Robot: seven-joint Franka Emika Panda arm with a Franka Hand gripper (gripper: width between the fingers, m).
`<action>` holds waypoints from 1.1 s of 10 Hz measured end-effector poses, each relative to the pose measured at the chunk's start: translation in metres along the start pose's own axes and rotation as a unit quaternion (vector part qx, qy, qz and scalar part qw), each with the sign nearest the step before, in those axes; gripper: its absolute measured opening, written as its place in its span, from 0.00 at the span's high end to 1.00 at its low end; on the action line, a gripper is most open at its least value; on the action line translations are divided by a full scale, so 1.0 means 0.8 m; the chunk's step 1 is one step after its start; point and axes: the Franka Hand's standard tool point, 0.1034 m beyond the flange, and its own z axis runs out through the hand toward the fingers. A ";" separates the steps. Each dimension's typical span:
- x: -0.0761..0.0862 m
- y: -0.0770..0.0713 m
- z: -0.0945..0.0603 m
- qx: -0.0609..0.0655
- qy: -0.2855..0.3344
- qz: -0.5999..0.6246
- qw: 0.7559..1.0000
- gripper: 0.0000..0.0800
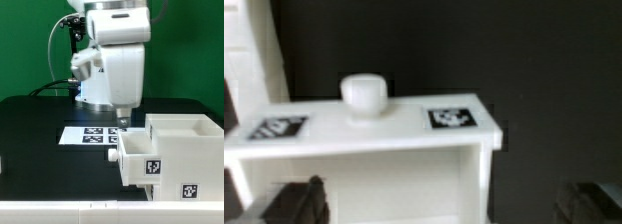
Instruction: Assemble drawer
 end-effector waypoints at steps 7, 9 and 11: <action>-0.031 -0.013 0.058 0.002 0.010 -0.008 1.000 0.19; -0.022 -0.011 0.055 -0.003 0.010 -0.001 1.000 0.19; -0.015 -0.010 0.053 -0.005 0.009 0.008 1.000 0.19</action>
Offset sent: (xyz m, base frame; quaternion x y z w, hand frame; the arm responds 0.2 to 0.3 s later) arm -0.0146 -0.0055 -0.0347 -0.0041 0.0276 -0.0182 0.9994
